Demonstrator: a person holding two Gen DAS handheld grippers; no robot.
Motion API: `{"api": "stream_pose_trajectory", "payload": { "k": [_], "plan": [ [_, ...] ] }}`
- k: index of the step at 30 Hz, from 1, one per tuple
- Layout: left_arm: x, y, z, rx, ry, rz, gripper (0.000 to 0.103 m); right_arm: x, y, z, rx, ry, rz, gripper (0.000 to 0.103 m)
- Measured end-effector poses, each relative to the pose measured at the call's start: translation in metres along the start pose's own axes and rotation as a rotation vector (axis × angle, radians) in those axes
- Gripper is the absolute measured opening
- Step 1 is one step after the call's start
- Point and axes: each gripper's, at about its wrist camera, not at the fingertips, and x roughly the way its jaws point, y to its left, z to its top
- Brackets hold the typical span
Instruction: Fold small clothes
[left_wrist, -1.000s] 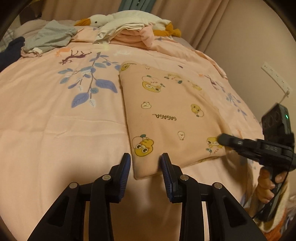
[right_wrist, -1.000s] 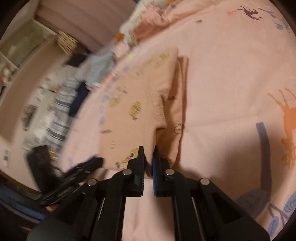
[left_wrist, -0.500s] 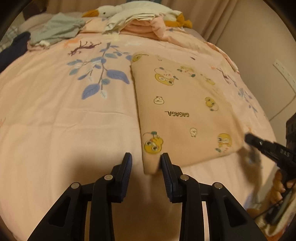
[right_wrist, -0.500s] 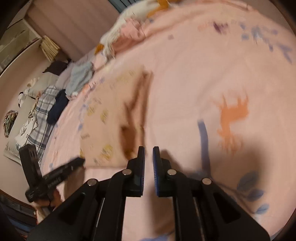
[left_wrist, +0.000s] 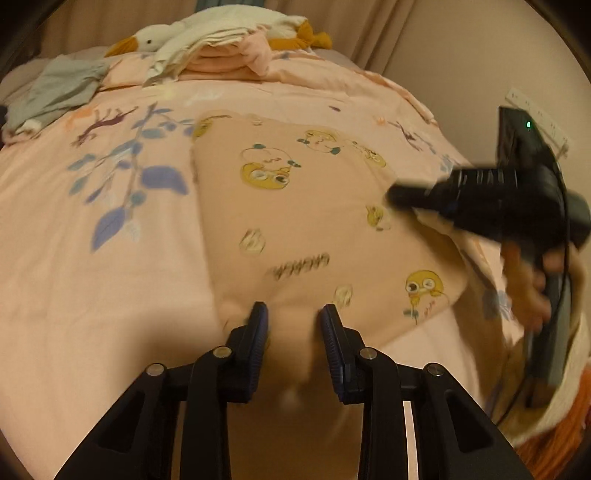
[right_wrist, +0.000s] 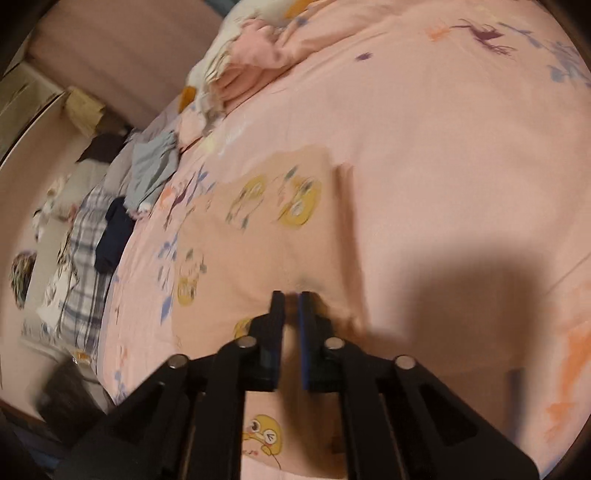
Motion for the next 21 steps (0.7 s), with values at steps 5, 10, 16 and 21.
{"api": "stream_pose_trajectory", "payload": {
  "k": [5,10,16,21],
  "plan": [
    [-0.037,0.013,0.011,-0.091,-0.084,-0.082,0.032,-0.032,0.016,0.022,-0.08,-0.174,0.013,0.025],
    [-0.021,0.008,0.015,-0.04,-0.053,0.03,0.032,0.014,0.013,0.022,-0.05,-0.032,-0.048,0.027],
    [-0.011,0.005,0.009,-0.011,-0.014,0.079,0.036,-0.01,0.013,0.013,-0.039,-0.085,0.075,0.055],
    [-0.016,-0.001,0.01,0.006,-0.068,0.124,0.065,-0.039,0.035,-0.018,-0.131,-0.116,0.148,0.072]
  ]
}}
